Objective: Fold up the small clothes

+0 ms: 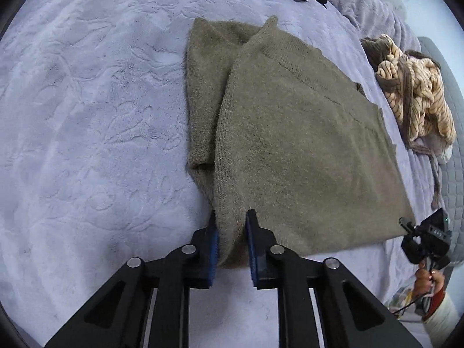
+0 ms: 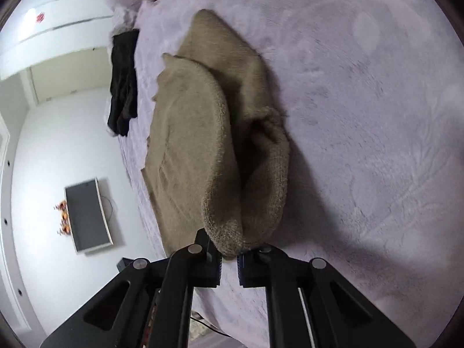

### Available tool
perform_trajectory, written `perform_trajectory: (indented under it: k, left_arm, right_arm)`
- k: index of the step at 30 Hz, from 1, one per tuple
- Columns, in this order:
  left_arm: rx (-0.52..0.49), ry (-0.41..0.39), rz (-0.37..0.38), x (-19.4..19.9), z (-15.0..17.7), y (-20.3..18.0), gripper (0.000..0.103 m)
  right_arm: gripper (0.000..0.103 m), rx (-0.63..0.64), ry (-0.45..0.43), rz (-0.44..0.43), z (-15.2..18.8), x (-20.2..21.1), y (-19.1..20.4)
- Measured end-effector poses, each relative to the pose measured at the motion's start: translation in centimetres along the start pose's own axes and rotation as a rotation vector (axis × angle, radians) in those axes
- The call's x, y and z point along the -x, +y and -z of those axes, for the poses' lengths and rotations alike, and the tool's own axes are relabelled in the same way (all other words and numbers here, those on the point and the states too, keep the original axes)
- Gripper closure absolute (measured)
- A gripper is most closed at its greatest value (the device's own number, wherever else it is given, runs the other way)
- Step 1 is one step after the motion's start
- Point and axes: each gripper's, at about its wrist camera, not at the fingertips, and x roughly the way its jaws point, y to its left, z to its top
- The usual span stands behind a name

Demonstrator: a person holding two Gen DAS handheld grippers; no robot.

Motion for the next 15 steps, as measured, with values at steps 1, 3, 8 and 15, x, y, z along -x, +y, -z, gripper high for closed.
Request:
perform_trajectory:
  k: [1,3,8,15]
  left_arm:
    - [-0.004,0.005,-0.011,-0.1,0.3,0.4,0.09]
    - [0.026,0.02,-0.022,-0.9,0.7,1.5,0.09]
    - [0.048,0.009,-0.06,-1.0,2.0,2.9,0.09]
    - [0.084,-0.012,-0.224,1.3,4.4,3.7,0.089]
  right_arm:
    - [0.095,0.022,0.004,0.023,0.0,0.3,0.2]
    - [0.095,0.022,0.016,0.078,-0.3,0.0,-0.5]
    - [0.094,-0.01,0.062,0.16,-0.9,-2.2,-3.3]
    - [0.087,0.092,0.106,0.234,0.0,-1.6,-0.6]
